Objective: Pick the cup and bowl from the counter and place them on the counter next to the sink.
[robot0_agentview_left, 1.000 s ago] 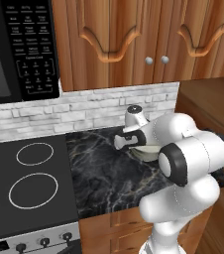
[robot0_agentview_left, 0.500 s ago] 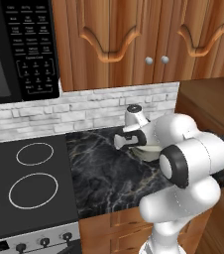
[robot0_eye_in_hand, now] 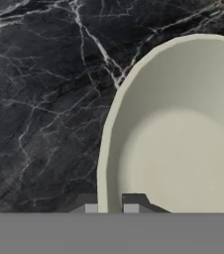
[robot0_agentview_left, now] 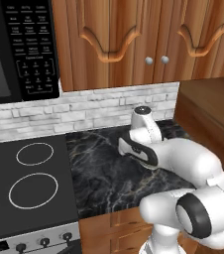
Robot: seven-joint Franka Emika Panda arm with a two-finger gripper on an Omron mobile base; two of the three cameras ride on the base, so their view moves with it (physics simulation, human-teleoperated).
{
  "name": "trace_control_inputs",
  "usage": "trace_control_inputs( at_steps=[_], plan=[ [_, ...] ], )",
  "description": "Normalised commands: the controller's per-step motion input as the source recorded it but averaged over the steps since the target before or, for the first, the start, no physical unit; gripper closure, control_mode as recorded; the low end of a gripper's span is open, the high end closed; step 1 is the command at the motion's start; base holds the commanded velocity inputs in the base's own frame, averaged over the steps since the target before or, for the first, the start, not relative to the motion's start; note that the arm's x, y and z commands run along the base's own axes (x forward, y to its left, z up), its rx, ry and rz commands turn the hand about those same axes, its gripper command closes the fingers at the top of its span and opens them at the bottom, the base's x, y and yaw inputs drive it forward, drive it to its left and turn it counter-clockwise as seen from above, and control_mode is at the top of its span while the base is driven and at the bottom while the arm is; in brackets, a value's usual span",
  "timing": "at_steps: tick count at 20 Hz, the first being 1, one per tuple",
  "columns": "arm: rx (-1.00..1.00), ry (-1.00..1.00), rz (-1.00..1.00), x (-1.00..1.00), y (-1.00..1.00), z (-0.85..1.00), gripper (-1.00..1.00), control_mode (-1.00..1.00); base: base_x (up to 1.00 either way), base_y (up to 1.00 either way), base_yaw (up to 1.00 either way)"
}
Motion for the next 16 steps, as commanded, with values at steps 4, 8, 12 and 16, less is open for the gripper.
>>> trace_control_inputs(
  at_steps=[4,8,12,16],
  plan=[
    [0.02,-0.09,0.00,-0.64,0.00,0.10,1.00,-1.00,0.00,0.00,0.00],
    [0.02,-0.05,0.00,-0.87,0.00,0.46,1.00,-1.00,0.00,0.00,0.00],
    [0.01,0.00,0.00,-0.81,0.00,0.76,1.00,-1.00,0.00,0.00,0.00],
    [0.00,0.08,0.00,-0.83,0.00,0.99,1.00,-1.00,0.00,0.00,0.00]
  ],
)
